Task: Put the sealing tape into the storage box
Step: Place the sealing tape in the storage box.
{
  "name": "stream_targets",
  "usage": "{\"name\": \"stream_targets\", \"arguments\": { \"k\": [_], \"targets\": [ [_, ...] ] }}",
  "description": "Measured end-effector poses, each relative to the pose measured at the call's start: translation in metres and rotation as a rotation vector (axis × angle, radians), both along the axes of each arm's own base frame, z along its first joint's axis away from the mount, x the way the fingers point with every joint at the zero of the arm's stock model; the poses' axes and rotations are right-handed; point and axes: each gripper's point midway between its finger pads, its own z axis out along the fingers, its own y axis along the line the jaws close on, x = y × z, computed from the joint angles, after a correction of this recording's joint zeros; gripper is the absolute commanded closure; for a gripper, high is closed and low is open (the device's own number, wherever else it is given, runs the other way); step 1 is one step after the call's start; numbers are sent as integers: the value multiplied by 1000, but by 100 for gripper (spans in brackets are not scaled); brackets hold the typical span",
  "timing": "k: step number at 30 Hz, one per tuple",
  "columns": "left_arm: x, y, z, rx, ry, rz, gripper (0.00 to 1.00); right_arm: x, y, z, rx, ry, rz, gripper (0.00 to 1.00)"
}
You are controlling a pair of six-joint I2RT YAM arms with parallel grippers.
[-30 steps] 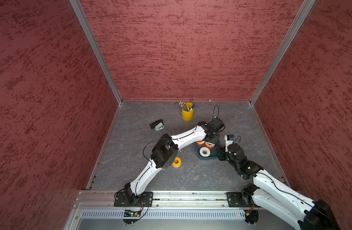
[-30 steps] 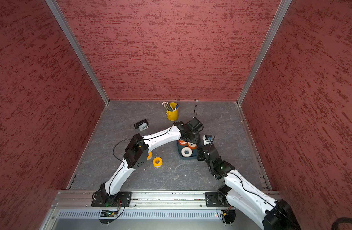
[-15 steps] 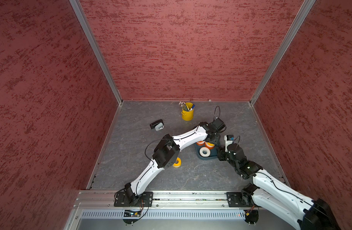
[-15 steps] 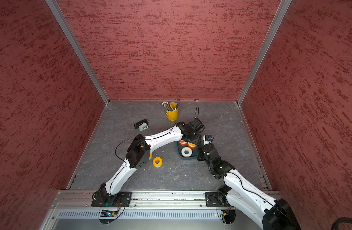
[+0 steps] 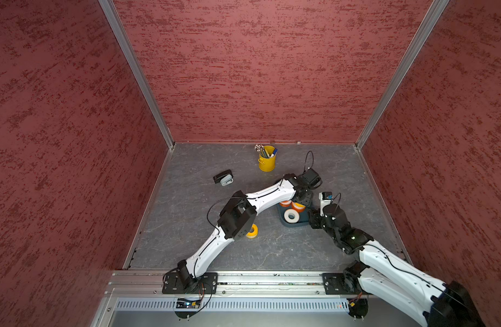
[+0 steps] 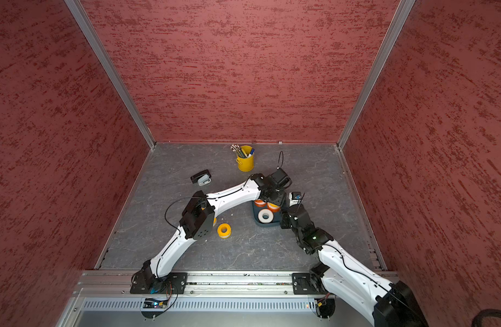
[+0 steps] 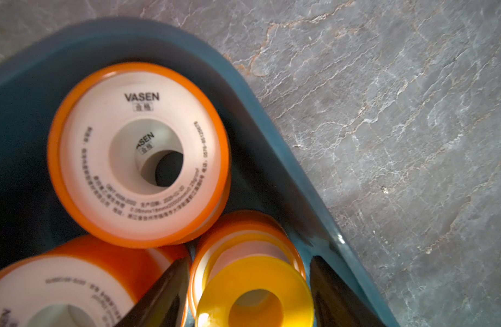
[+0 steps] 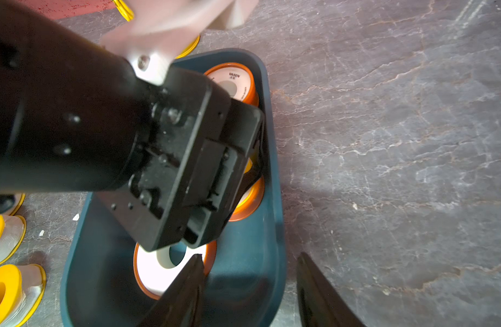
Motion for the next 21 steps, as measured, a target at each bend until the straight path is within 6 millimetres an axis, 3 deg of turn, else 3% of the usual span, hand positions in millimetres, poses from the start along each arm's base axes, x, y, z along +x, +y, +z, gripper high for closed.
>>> {"name": "stream_targets", "arguments": {
  "k": [14,21],
  "targets": [
    [7,-2,32,-30,-61,-8,28,0,0,0,-1,1,0,45],
    [6,16,88,-86,-124,15,28,0,0,-1,-2,3,0,45]
  ]
}}
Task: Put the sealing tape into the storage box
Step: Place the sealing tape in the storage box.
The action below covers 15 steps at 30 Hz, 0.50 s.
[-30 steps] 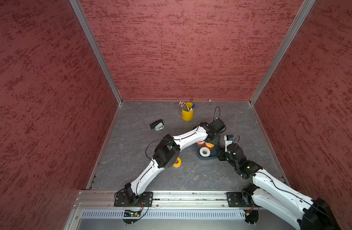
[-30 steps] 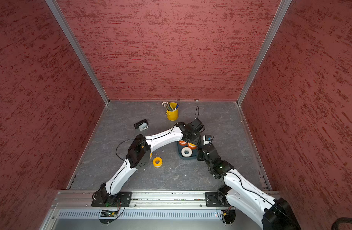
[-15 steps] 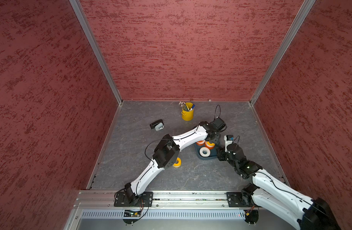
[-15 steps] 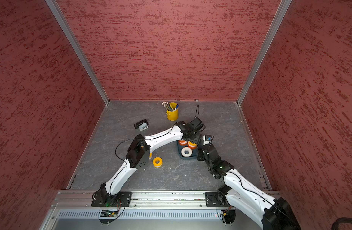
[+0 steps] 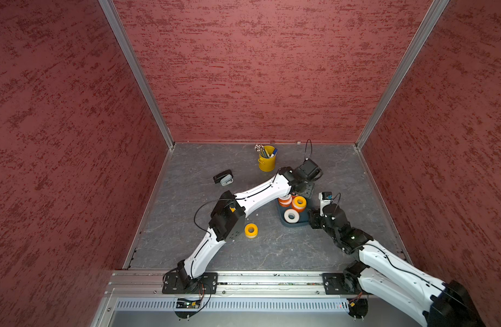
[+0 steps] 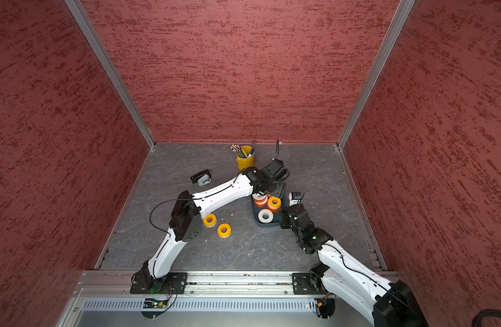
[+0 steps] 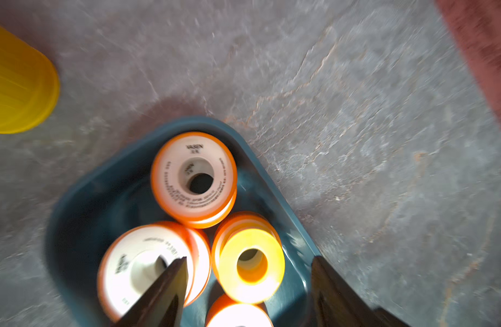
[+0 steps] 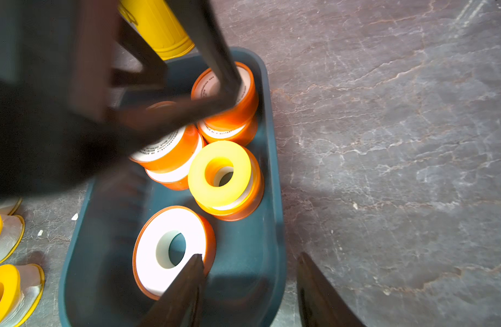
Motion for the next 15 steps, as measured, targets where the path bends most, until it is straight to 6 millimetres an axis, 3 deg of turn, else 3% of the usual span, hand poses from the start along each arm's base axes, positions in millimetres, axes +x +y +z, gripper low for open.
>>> {"name": "stream_targets", "arguments": {
  "k": [7,15],
  "targets": [
    [-6,51,59,-53,-66,55,27,0,0,-1,-2,3,0,45],
    [-26,151,88,-47,-115,179,27,0,0,-1,-2,4,1,45]
  ]
}}
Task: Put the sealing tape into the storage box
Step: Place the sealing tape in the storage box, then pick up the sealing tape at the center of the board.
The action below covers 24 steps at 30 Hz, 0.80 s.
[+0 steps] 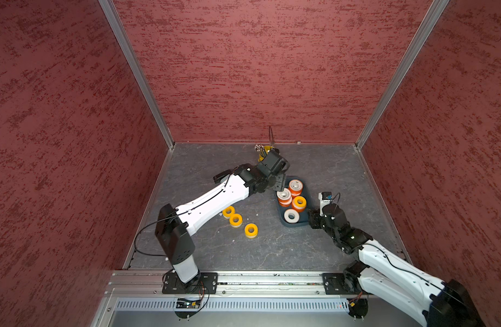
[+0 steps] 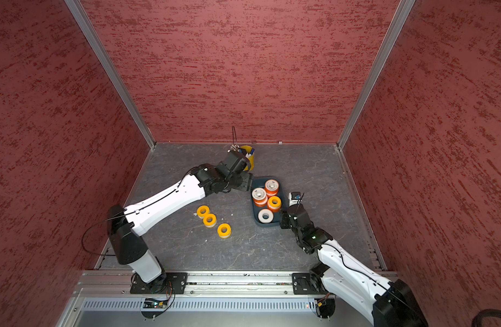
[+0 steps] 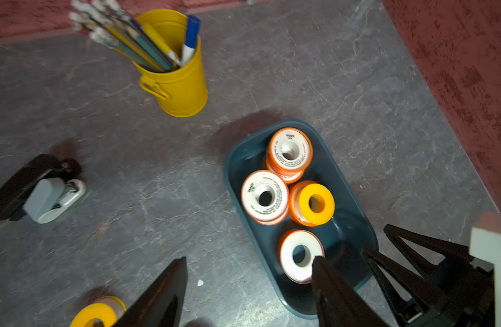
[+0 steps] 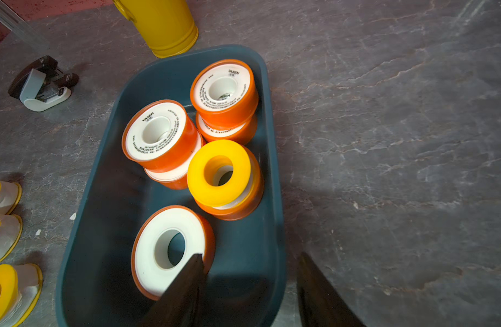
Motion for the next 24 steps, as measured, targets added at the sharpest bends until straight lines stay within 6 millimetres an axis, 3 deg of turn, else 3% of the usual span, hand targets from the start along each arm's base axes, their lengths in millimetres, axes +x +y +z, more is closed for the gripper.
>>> {"name": "stream_targets", "arguments": {
  "k": [9,14,19,24],
  "targets": [
    [-49,113,31,-36,-69,150,25,0,0,-3,-5,8,0,45],
    [-84,169,33,-42,-99,228,24,0,0,-4,-7,12,0,45],
    [-110,208,27,-21,-116,286,23,0,0,-6,-12,19,0,44],
    [-124,230,14,10,-127,322,23,0,0,-8,-16,25,0,42]
  ]
}}
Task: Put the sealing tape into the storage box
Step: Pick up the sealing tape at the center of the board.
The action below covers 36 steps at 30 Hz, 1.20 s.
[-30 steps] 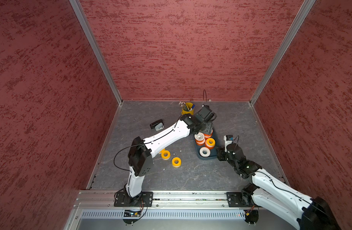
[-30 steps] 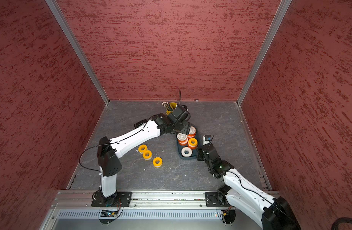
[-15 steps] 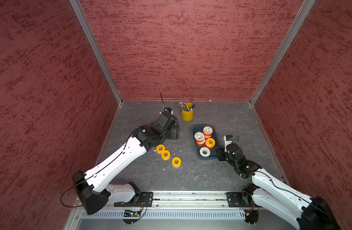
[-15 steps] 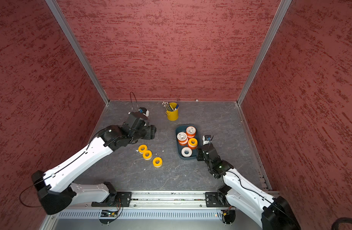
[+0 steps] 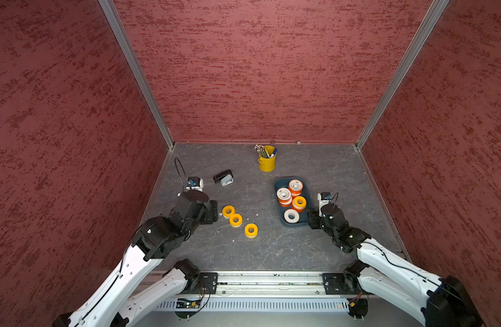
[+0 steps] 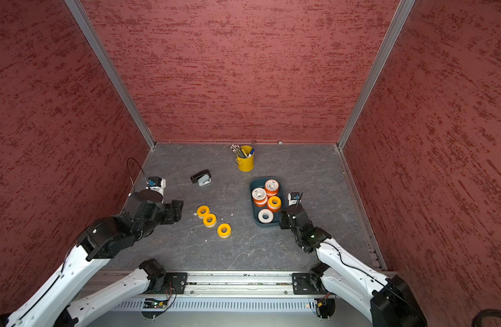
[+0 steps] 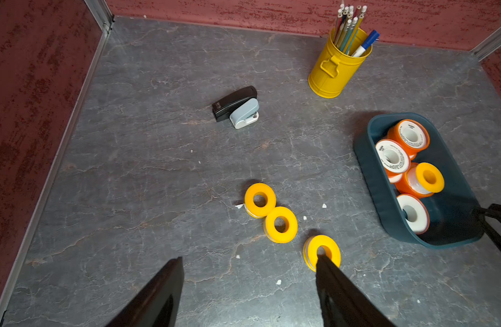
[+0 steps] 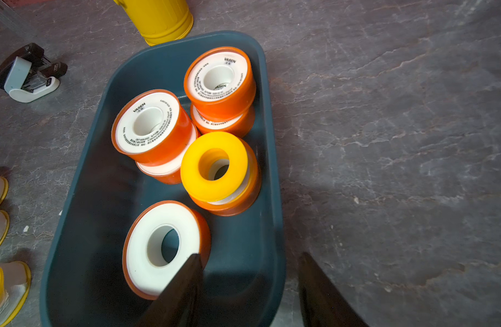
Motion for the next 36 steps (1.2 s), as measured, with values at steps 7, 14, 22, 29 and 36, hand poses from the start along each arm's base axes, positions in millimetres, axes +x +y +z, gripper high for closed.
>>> {"name": "stream_targets", "arguments": {
  "k": [7,14,22,29,36],
  "targets": [
    [-5,7,-9,11,-13,-4,22,2,1,4,5,-8,0,40],
    [-2,10,-14,4,-4,12,21,0,4,13,3,-24,16,40],
    [5,17,-14,-46,1,47,21,5,65,63,14,-76,211,36],
    [9,24,-17,-68,11,81,20,19,152,81,26,-27,457,33],
    [10,25,-16,-69,6,84,19,23,247,68,24,49,687,28]
  ]
}}
